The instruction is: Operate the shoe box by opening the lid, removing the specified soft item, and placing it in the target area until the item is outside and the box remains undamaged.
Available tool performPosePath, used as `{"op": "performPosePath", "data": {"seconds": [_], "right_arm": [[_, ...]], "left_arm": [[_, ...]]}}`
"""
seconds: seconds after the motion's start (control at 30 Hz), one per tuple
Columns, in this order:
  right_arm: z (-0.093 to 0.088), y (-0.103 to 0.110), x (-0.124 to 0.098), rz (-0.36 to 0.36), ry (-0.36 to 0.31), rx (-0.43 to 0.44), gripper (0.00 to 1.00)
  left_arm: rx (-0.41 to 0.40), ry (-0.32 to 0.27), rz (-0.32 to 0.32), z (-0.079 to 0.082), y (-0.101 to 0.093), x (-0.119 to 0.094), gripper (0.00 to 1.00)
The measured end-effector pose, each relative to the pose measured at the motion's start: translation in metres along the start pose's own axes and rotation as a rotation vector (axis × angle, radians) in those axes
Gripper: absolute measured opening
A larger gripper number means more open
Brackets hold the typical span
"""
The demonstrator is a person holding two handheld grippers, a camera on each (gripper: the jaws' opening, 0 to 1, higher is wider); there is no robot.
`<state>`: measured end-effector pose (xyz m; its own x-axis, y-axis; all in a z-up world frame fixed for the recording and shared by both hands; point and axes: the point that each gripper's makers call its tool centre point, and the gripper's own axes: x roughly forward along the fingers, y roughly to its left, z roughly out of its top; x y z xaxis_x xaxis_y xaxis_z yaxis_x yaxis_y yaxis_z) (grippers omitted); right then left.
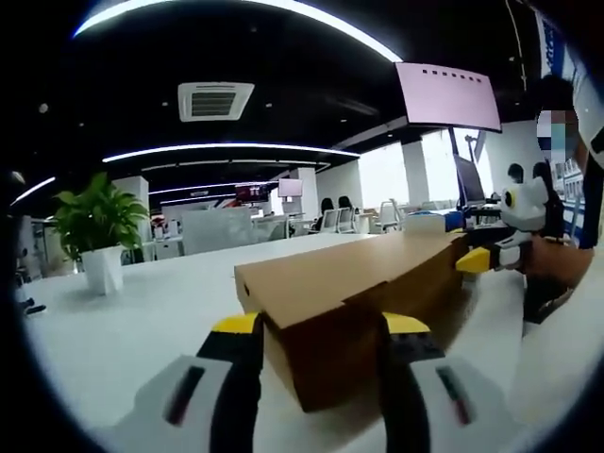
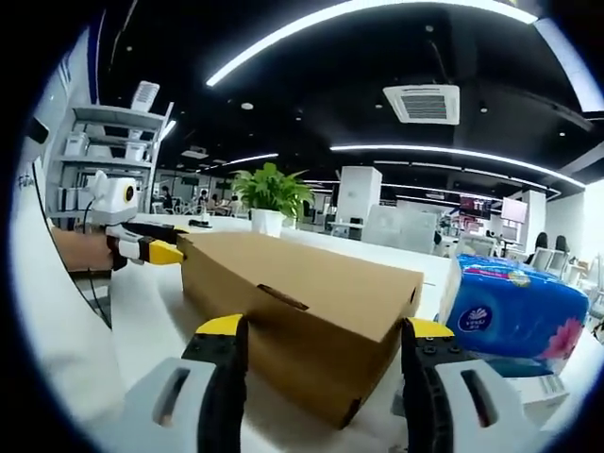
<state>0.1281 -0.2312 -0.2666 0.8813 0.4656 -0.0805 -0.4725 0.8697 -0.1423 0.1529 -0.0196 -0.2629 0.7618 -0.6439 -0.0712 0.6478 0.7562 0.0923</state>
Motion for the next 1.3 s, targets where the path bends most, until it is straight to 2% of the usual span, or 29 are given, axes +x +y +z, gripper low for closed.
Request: {"op": "performPosePath", "data": {"seconds": [0.3,0.33,0.4,0.47,0.53,0.63,0.73,0.87,0.97,1.3], "right_arm": [[-0.002,-0.003,-0.001,0.005,0.011,-0.027,0.67],[0.0,-0.006,-0.001,-0.018,0.001,-0.063,0.67],[0.008,-0.006,-0.003,-0.036,-0.045,-0.103,0.67],[0.011,0.001,-0.007,-0.005,-0.055,-0.089,0.69],[0.012,-0.002,-0.008,-0.006,-0.058,-0.082,0.66],[0.014,-0.004,-0.009,0.001,-0.069,-0.032,0.64],[0.015,-0.007,-0.011,-0.016,-0.071,-0.034,0.59],[0.013,-0.005,-0.01,-0.023,-0.072,-0.054,0.59],[0.015,-0.003,-0.01,-0.019,-0.083,-0.036,0.6],[0.014,0.0,-0.01,-0.028,-0.086,-0.066,0.59]], "left_arm": [[0.008,-0.026,0.02,-0.002,-0.004,-0.004,0.48],[0.037,-0.025,0.021,-0.002,-0.004,-0.004,0.48],[0.032,-0.021,0.02,0.0,-0.003,-0.005,0.47],[0.042,-0.075,0.034,0.012,-0.002,-0.013,0.5],[0.053,-0.064,0.038,0.013,0.002,-0.013,0.5],[-0.01,-0.048,0.032,0.013,0.007,-0.01,0.5],[-0.023,-0.031,0.029,0.009,0.007,-0.008,0.48],[-0.022,-0.018,0.013,0.005,0.002,-0.005,0.48],[-0.02,-0.018,-0.001,0.005,-0.001,-0.005,0.49],[0.004,-0.013,0.0,0.004,0.001,-0.004,0.51]]}}
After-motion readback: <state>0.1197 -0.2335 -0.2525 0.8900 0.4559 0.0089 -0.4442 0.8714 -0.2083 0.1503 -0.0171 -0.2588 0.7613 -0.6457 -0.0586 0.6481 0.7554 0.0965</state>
